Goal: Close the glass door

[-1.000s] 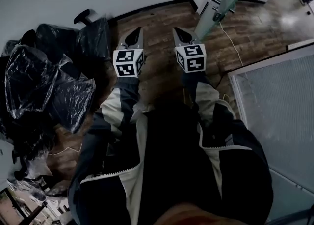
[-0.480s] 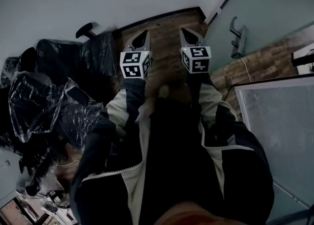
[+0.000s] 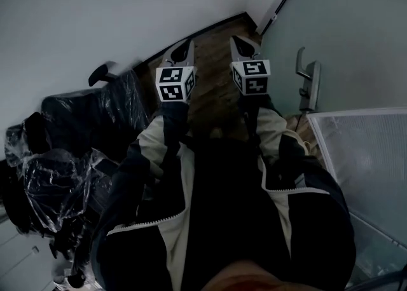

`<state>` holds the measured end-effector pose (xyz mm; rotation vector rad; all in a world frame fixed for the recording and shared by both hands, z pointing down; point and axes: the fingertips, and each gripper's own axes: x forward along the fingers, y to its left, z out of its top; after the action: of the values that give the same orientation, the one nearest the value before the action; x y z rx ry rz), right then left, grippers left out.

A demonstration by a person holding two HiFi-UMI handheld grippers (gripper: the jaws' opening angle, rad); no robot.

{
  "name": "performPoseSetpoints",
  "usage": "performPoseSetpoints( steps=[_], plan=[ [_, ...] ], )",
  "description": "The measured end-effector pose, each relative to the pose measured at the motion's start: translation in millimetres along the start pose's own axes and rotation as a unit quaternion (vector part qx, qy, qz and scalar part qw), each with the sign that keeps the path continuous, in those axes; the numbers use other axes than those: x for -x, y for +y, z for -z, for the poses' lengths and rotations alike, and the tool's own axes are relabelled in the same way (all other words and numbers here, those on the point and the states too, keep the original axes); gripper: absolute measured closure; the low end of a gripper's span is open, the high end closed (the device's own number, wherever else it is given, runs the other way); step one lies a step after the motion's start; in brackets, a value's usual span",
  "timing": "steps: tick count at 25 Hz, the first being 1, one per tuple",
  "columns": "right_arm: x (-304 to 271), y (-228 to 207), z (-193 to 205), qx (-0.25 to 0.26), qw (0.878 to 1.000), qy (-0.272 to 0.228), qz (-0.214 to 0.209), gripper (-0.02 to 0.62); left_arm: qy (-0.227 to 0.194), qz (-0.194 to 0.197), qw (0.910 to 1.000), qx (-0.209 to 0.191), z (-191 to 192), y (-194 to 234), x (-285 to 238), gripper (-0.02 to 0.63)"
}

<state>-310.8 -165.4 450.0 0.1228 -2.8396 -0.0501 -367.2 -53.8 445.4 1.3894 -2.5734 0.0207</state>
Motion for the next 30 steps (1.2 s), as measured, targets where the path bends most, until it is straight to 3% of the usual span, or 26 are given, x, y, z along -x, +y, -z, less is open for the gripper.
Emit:
performPoseSetpoints(
  steps=[4, 7, 12, 16, 19, 21, 23, 27, 30],
  plan=[
    [-2.4, -39.1, -1.9, -0.015, 0.998, 0.004, 0.068, 0.591, 0.000, 0.093, 0.9954, -0.021, -15.6, -31.3, -62.3, 0.603],
    [4.1, -66.6, -1.3, -0.030, 0.991, 0.003, 0.133, 0.591, 0.005, 0.193, 0.9800, -0.048, -22.3, -74.8, -105.7, 0.603],
    [24.4, -95.6, 21.8, -0.069, 0.970, 0.022, 0.233, 0.591, 0.022, 0.330, 0.9386, -0.099, -14.1, -131.8, -141.9, 0.603],
    [69.8, -119.1, 51.6, -0.103, 0.943, 0.035, 0.316, 0.591, 0.026, 0.415, 0.9025, -0.113, -5.1, -183.0, -151.9, 0.603],
    [116.7, -122.2, 75.4, -0.122, 0.917, 0.051, 0.377, 0.591, 0.037, 0.477, 0.8705, -0.114, 10.0, -227.8, -143.2, 0.603],
    [143.2, -122.9, 84.5, -0.133, 0.901, 0.053, 0.409, 0.591, 0.041, 0.505, 0.8542, -0.117, 15.6, -249.1, -136.2, 0.603],
    [164.8, -122.7, 88.4, -0.132, 0.892, 0.057, 0.429, 0.591, 0.041, 0.521, 0.8445, -0.115, 18.7, -265.5, -130.2, 0.603],
    [187.2, -116.9, 80.4, -0.074, 0.888, 0.088, 0.446, 0.591, 0.039, 0.543, 0.8313, -0.112, 24.1, -288.4, -120.3, 0.603],
    [190.9, -119.0, 67.7, 0.006, 0.884, 0.144, 0.444, 0.589, 0.039, 0.547, 0.8293, -0.107, 27.5, -297.4, -118.9, 0.603]
  ],
)
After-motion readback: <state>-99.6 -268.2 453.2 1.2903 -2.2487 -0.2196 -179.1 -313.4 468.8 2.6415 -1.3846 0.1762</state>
